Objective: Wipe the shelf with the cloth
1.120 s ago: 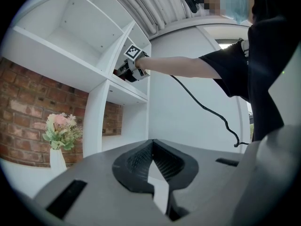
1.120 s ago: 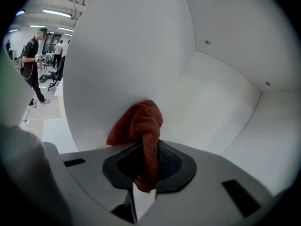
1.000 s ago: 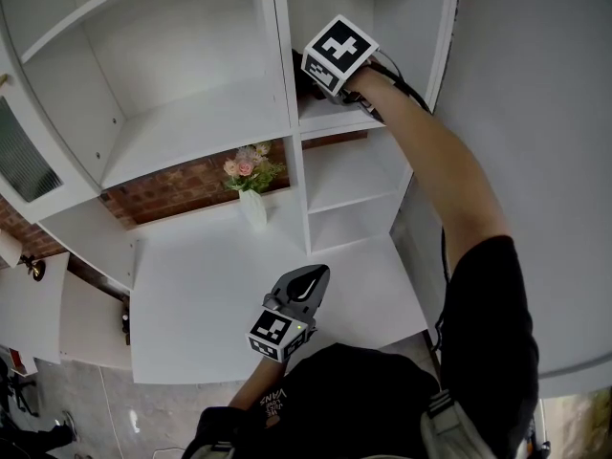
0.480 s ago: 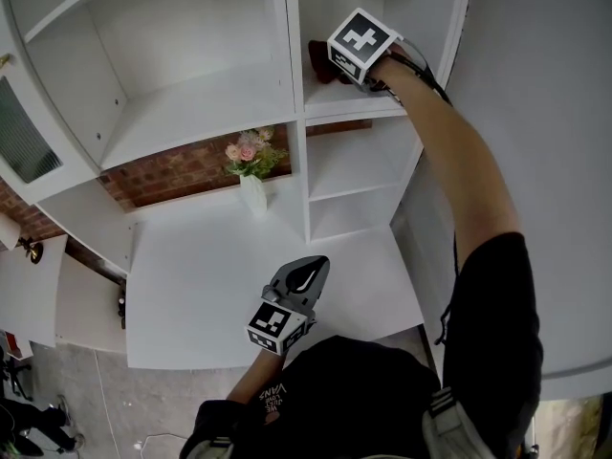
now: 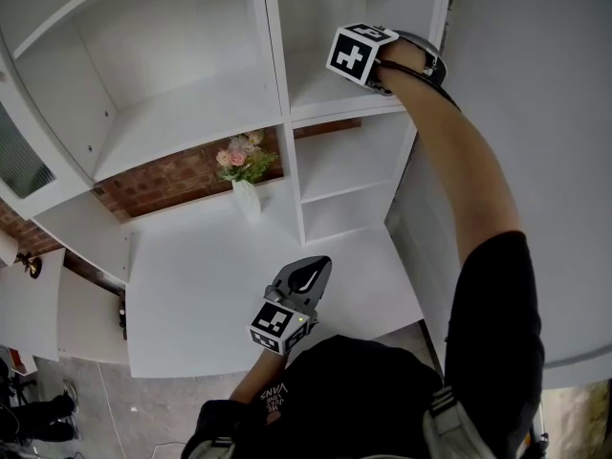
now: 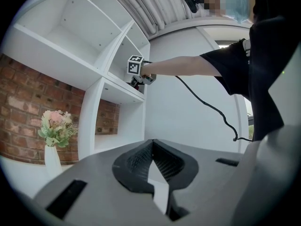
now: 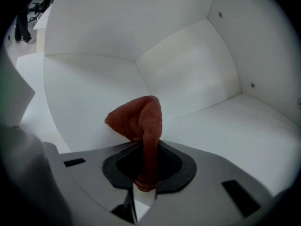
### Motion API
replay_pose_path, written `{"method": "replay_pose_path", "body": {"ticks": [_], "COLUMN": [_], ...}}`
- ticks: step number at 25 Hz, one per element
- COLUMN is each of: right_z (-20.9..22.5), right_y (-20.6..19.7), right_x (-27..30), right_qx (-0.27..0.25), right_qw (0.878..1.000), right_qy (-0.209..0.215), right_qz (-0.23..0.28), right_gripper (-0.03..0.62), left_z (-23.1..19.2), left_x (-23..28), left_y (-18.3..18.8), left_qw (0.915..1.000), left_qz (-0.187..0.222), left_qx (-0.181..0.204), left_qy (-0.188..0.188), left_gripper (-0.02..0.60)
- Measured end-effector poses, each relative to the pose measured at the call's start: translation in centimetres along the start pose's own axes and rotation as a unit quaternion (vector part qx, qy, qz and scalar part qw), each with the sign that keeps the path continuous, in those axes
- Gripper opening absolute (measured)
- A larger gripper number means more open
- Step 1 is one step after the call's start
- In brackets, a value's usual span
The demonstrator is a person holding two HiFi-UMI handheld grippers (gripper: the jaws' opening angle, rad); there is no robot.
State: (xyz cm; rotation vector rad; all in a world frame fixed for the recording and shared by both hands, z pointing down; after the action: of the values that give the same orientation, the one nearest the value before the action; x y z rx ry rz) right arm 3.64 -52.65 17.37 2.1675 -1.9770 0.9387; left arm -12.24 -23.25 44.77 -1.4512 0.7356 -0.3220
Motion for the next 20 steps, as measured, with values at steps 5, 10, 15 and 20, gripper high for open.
{"method": "replay_pose_path", "body": {"ticks": [5,10,15,20], "right_z": [0.0,0.3,0.6,-0.7], "right_y": [-0.5,-0.3,0.6,3.2], "right_x": [0.0,-0.6,-2.3,-4.8], "right_qx": [-0.003,0.024,0.11,0.118], "right_qw": [1.0,0.999,0.986,0.97], "right_qy": [-0.006,-0.003,0.033,0.073], "right_qz": [-0.014,0.022,0.12,0.2], "right_gripper": [0.055,0.055,0.055,0.055], "left_z": [0.0,0.3,0.6,1.3], "left_x": [-0.1,-0.1,0.2,0.7], "left_y": [-0.2,-0.5,-0.7,-0.7], "left_qw": [1.0,0.9999,0.9999,0.9998], "left_qz": [-0.004,-0.01,-0.012,-0.014], "left_qx": [-0.001,-0.008,-0.008,-0.007], "left_qy": [-0.003,-0.006,-0.008,-0.013], "left_gripper": [0.006,0.006,0.006,0.006]}}
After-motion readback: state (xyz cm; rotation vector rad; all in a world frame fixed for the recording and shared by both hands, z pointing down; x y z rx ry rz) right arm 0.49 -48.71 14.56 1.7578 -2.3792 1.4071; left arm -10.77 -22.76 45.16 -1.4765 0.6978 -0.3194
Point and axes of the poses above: the fingertips, and each gripper's own axes: x forward along the fingers, z to its right, y out of its top, the point moved 7 cm from there along -x, backward along the fingers, and after that the axes turned 15 degrees about z, right-handed, at the moved point
